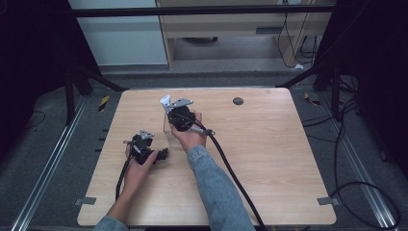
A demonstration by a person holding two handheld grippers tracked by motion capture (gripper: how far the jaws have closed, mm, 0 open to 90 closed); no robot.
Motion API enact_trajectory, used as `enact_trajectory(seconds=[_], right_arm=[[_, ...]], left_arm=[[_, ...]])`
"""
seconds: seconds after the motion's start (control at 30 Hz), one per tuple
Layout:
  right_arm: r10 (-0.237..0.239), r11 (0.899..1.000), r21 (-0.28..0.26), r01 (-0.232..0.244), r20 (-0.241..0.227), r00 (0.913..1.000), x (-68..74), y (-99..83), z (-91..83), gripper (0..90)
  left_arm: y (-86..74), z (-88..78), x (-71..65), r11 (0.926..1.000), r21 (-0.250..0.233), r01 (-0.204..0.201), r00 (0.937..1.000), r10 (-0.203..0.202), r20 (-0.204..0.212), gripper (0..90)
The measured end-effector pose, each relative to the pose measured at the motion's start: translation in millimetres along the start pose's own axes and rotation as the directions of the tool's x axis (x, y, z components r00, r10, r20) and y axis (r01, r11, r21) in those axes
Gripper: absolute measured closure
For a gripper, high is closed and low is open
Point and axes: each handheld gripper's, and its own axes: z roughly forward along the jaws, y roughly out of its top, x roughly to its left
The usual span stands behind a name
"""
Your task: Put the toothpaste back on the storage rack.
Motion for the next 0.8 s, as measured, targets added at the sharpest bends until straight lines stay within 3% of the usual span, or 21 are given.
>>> enact_trajectory(seconds=[0.3, 0.8], right_arm=[[-0.008, 1.0, 0.005, 0.008, -0.006, 1.0, 3.6, 2.2, 4.2, 77.3], [0.027, 1.0, 0.006, -0.027, -0.022, 0.9994, 0.9, 4.0, 3.9, 74.5]], left_arm=[[0.0, 0.0, 0.0, 1.0, 0.0, 0.0, 1.0, 0.0, 0.0, 0.0], [0.1, 0.1, 0.0, 1.0, 0.0, 0.0, 1.0, 0.0, 0.0, 0.0]])
